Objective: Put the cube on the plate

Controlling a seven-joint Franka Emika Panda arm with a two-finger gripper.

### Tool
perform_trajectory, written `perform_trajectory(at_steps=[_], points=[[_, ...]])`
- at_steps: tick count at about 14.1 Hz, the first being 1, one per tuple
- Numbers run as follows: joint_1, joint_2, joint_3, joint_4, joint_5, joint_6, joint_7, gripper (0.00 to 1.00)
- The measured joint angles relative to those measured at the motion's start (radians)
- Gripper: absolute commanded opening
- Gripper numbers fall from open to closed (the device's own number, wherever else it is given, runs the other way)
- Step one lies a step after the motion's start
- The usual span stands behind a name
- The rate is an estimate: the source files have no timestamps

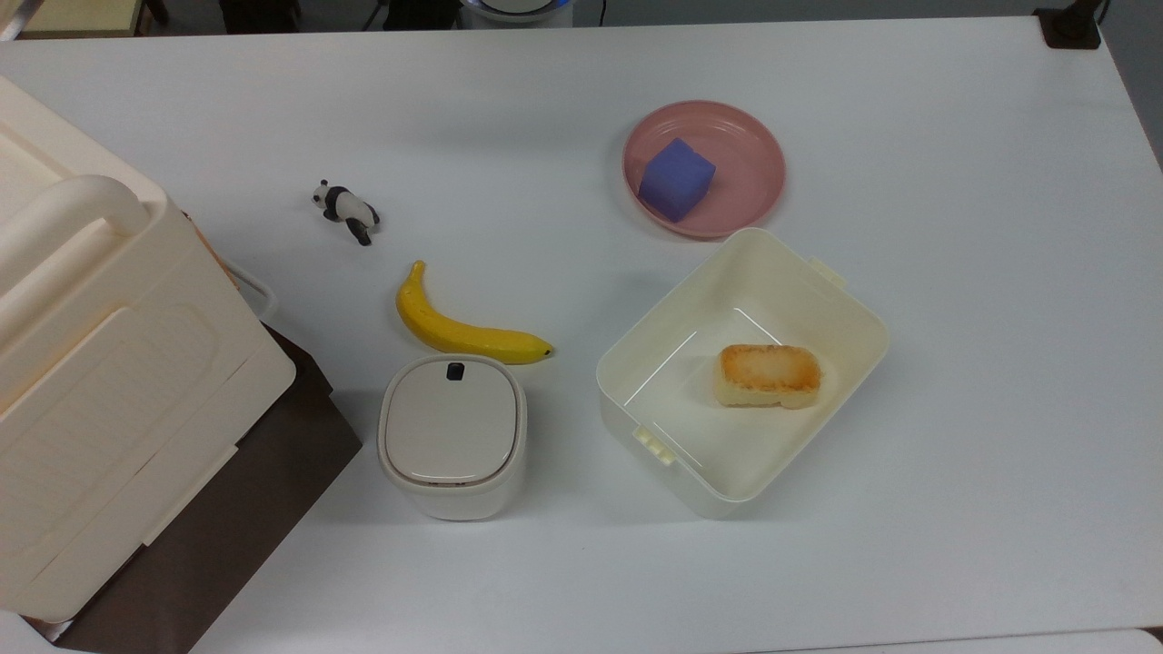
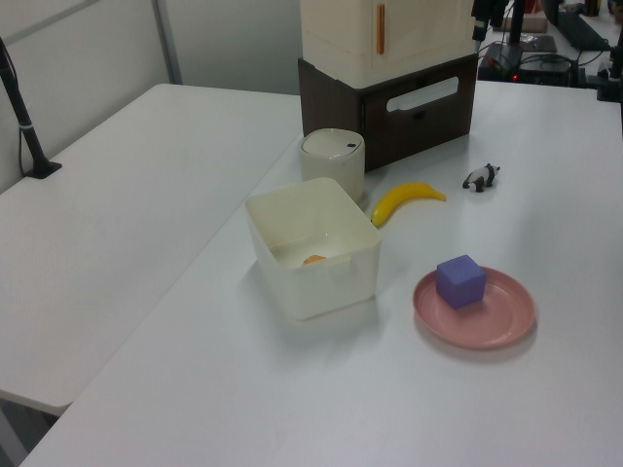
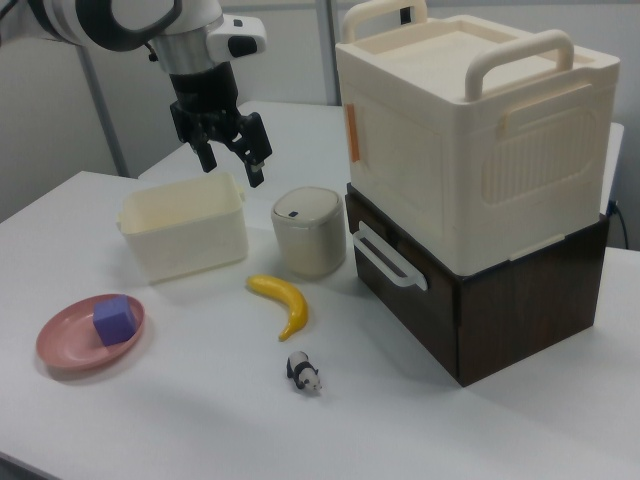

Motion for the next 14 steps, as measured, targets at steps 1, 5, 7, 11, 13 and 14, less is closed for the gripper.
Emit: perform_trajectory(at_steps=[1,5,7,11,13,14], points=[[0.0,0.0,0.0,0.0,0.0,0.0,-0.001,1.0],[0.003,0.001,0.002,-0.002,0.0,0.0,-0.003,1.0],[0.005,0.003,0.008,-0.008,0.001,0.0,-0.003,1.0],[0.014,0.011,0.01,-0.022,0.001,0.0,-0.003,1.0],[0.014,0.012,0.01,-0.023,0.001,0.0,-0.003,1.0],[0.012,0.015,0.014,-0.023,0.001,0.0,-0.003,1.0]])
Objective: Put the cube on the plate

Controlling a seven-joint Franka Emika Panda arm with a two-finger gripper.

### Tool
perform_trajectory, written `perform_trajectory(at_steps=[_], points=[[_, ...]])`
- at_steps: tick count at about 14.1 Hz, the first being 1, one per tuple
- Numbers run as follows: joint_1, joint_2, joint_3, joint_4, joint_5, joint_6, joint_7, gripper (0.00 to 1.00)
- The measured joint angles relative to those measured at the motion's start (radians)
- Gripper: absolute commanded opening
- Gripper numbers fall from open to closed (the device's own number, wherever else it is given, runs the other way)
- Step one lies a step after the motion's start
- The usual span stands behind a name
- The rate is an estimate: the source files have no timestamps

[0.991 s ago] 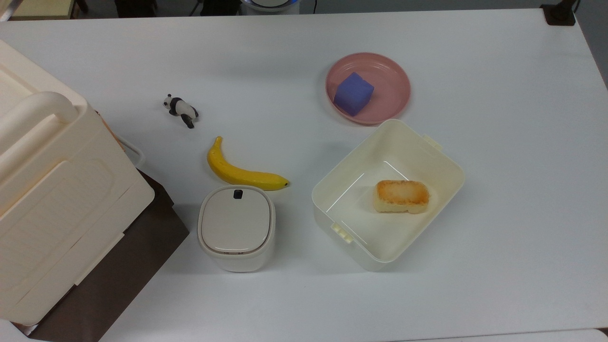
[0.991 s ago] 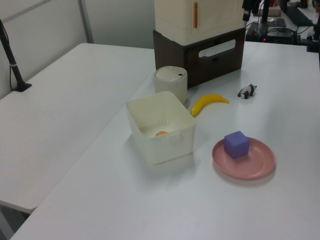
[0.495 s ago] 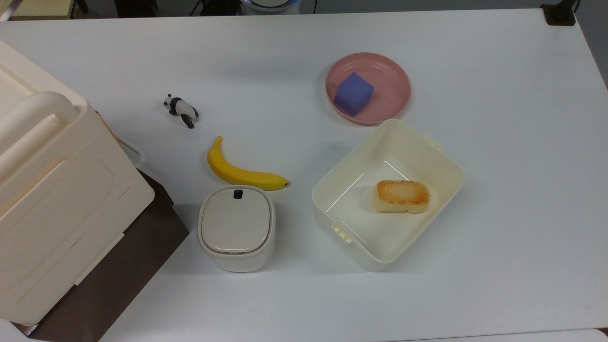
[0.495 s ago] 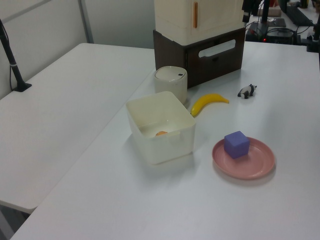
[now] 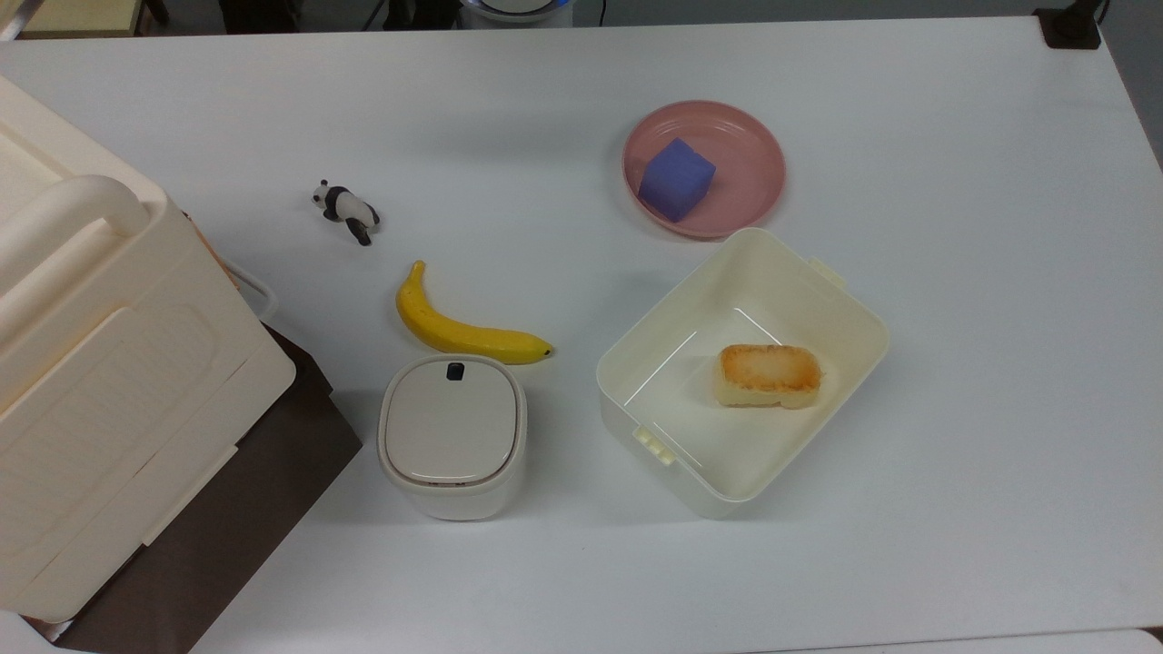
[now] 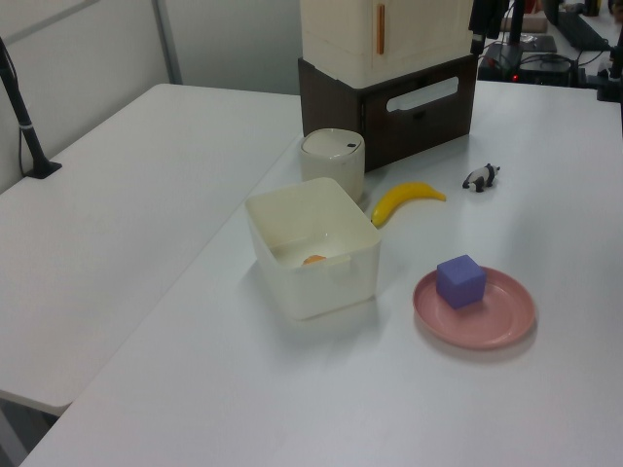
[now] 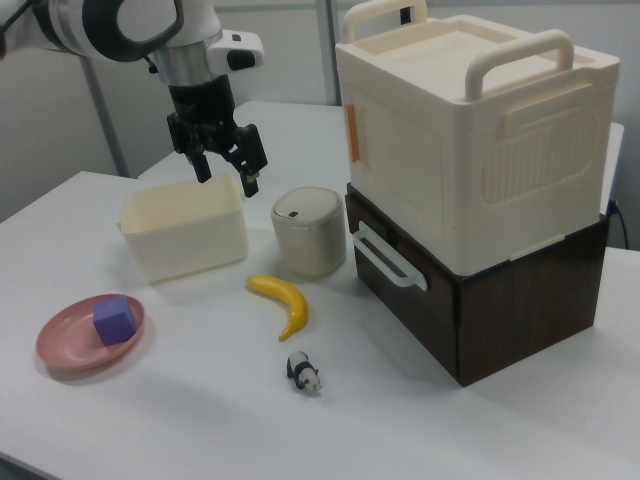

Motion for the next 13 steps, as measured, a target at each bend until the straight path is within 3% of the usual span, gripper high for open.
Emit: perform_trajectory(at_steps=[4,13], points=[[-0.046,0.01,0.053,0.005,0.0,0.0,0.0,1.0],[-0.046,0.011,0.06,0.005,0.0,0.0,0.006,1.0]])
